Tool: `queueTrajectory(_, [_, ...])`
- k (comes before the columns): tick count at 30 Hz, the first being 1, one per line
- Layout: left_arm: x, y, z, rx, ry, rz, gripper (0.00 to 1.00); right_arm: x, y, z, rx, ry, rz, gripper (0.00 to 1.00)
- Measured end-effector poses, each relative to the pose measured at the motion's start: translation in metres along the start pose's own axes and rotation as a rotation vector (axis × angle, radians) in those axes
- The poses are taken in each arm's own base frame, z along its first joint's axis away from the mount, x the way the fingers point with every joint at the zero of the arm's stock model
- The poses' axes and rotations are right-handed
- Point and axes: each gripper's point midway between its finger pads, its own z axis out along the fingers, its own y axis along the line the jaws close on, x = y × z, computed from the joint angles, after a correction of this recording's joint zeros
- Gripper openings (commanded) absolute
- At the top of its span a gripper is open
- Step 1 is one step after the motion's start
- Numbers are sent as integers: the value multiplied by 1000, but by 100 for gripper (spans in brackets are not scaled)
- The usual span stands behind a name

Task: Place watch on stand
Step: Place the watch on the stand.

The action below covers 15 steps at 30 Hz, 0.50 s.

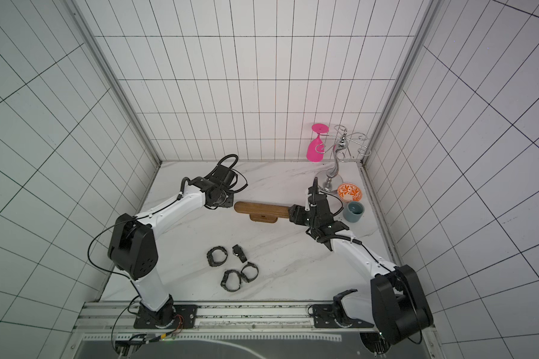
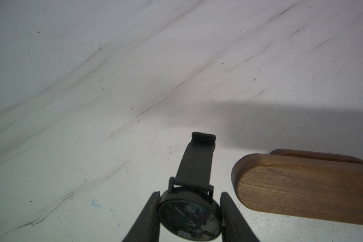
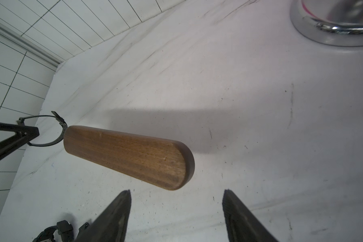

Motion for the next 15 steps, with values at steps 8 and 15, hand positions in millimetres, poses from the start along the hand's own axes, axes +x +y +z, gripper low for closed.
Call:
queueTrajectory(8, [6, -24, 10, 29, 35, 66, 27, 12, 1, 14, -28, 53, -14, 74])
queueTrajectory(15, [6, -34, 10, 40, 46, 92, 27, 22, 2, 22, -50, 94, -35, 74])
